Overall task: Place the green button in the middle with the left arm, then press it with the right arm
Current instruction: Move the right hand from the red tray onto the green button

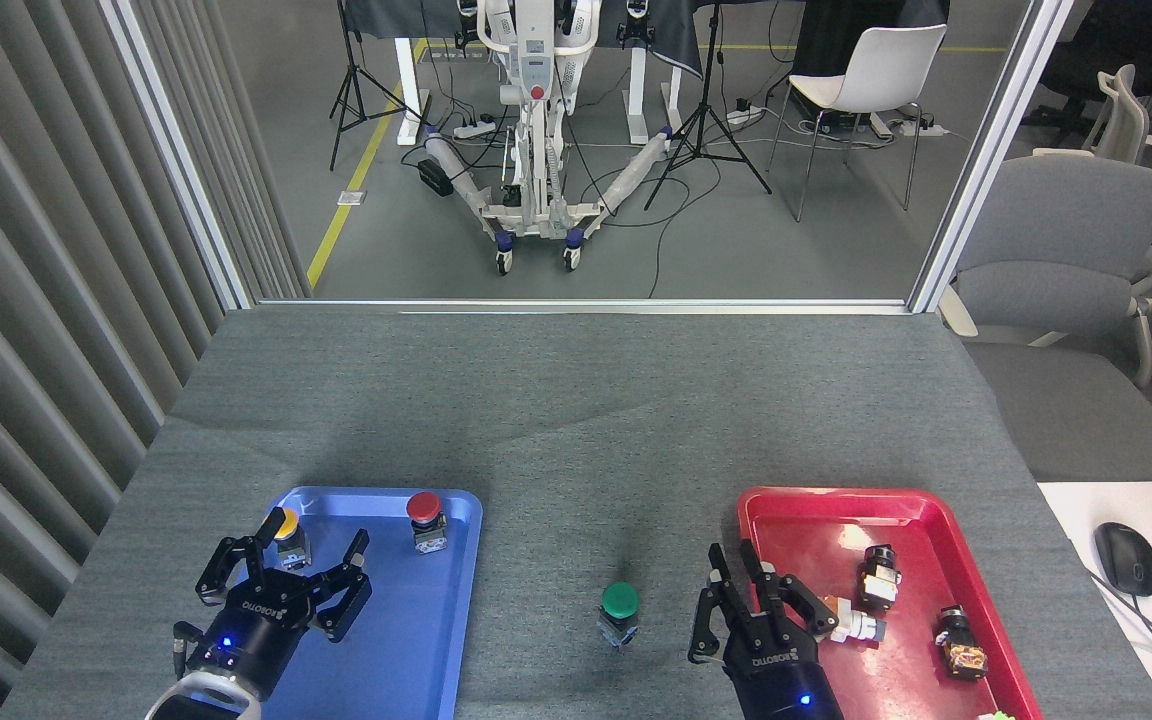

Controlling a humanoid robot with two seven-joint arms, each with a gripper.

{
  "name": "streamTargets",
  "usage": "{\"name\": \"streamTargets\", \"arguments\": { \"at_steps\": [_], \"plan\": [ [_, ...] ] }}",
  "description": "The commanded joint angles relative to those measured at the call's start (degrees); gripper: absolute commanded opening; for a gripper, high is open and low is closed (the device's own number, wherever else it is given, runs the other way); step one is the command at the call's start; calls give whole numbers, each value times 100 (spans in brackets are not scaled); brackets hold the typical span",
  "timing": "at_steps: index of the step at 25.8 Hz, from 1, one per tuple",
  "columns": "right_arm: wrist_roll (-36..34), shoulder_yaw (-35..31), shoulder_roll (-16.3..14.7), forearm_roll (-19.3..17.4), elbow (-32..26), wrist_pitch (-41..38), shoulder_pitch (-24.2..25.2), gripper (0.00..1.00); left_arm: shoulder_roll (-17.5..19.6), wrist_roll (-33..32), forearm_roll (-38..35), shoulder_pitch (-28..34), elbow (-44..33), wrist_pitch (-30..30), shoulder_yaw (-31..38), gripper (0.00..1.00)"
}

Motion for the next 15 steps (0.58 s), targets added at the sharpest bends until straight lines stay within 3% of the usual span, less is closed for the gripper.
{"name": "streamTargets", "arguments": {
  "at_steps": [1, 15],
  "plan": [
    [190, 340, 50, 130, 260, -38, -190, 0, 7, -1, 7, 2, 10, 8, 12, 100],
    [577, 727, 287, 367, 972, -3, -515, 0, 86, -1, 262, -7, -16, -1, 206, 100]
  ]
}}
